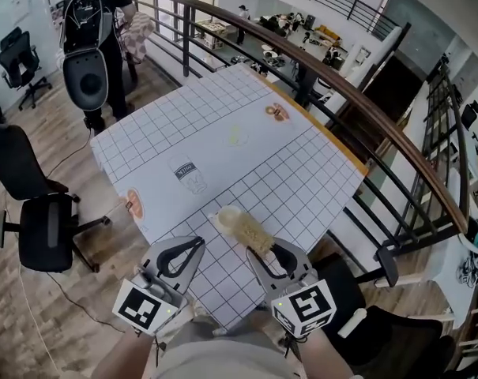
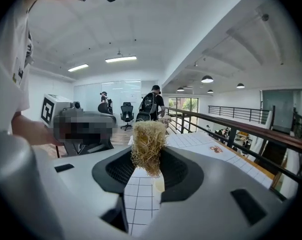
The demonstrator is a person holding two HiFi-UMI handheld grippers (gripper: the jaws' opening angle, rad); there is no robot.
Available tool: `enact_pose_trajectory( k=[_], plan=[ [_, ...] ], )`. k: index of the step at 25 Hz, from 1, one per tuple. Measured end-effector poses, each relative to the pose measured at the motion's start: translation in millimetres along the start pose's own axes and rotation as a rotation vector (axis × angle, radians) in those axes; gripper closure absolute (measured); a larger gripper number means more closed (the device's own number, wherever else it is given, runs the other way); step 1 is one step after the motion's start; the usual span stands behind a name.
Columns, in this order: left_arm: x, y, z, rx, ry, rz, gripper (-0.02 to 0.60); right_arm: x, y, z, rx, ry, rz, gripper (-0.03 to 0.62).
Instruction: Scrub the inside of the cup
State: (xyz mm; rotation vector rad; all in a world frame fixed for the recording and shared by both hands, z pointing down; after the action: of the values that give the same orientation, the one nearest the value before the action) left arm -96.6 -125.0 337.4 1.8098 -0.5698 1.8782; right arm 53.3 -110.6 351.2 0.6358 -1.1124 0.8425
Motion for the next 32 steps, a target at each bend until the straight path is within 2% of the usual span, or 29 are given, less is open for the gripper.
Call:
enact_pose_trajectory(
  k=[3,7,14,17,24,32],
  plan=[
    [6,14,0,-0.009,0.047,0.006,0.568,-5,-6,16,-0.029,0.049,-0.041,0.454],
    [40,24,32,-0.002,0.118,0.039,0.566,14,-36,31,-0.066,0.099,-0.059,0.456],
    [94,45,69,0.121,0.194,0.181,0.549,43,-57,68,-0.108,0.205,-0.047,0.454],
    [120,52,89,0.155,0.236,0.162,0.491,57,-69,82,-0.124,0.249,-0.057,0.454],
    [186,81,117,0.223,0.324,0.138,0.488,87,-84,120,-0.154,0.336,-0.068,0.454],
    [248,102,138,0.352,0.453,0.190,0.480,121,-89,154,-0.224,0.486,-0.090,0.454]
  ],
)
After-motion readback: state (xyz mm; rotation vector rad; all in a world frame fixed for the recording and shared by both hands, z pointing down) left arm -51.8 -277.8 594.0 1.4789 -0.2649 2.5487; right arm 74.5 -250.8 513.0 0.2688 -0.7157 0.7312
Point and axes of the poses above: the fingertips, and each gripper's own axes: z forward along the fingers, y to its left, x out of its underside, the point moved 4 cm from there along -z, backward along the fingers
